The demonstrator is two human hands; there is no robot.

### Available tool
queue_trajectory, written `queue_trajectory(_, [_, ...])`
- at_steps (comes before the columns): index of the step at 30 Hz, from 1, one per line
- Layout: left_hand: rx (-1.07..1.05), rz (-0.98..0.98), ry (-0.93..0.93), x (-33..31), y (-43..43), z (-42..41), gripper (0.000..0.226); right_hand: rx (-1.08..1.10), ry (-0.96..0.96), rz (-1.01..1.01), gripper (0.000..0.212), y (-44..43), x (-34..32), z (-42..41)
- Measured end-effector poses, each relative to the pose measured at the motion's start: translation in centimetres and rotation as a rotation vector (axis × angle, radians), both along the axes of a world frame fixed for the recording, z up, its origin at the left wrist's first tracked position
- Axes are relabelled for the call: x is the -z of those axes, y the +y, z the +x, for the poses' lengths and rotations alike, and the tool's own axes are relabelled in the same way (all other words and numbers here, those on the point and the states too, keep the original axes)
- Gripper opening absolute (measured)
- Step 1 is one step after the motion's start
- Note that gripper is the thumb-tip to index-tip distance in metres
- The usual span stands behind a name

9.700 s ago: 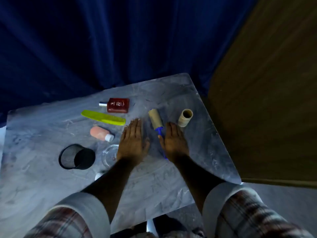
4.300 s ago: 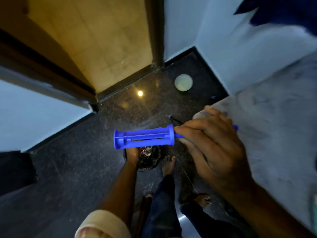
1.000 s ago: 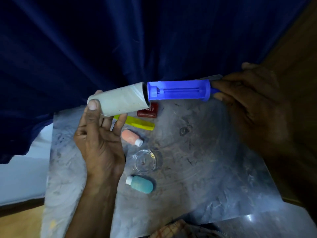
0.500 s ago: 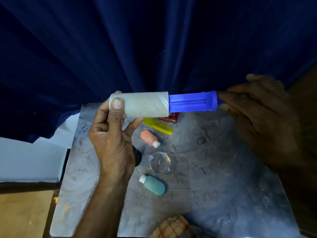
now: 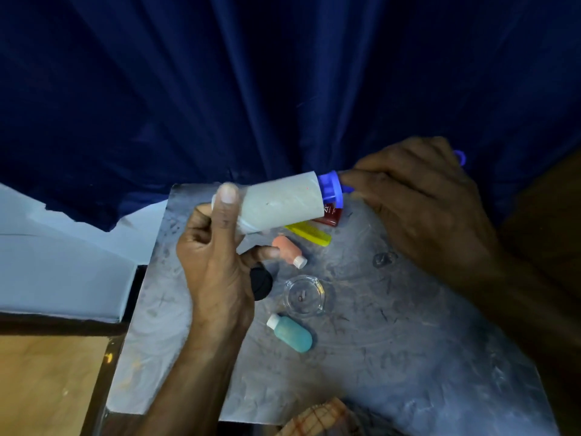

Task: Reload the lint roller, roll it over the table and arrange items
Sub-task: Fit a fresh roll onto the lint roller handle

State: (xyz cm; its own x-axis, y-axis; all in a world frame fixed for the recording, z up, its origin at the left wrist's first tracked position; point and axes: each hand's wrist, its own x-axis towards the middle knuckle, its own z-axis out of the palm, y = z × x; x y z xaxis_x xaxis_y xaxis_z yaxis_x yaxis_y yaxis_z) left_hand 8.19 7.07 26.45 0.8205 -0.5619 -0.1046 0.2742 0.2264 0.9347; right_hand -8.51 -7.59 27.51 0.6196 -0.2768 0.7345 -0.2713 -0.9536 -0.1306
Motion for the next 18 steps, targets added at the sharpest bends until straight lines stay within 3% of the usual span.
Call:
queue_trajectory(6, [0.093,-0.035,-0.065,-0.2,1.1,2.1,0.029,-0.03,0.037,-0.013,0.019,-0.5,-0.4,1.3])
queue_trajectory(10, [0.232,-0.134,-0.151,-0.5,2.4,3.0,0.046,-0.003,0.058,0.05,0.02,-0.6,-0.4,1.1])
queue_trajectory(15, [0.237,-0.172,-0.039,-1.0,3.3,4.0,0.008,-0.018,0.053,0.034,0.02,0.0,-0.5,1.3])
queue_trajectory(18, [0.162,-0.077,-0.1,-1.2,3.2,4.6,0.018,-0.043,0.046,-0.024,0.02,0.5,-0.8,1.4])
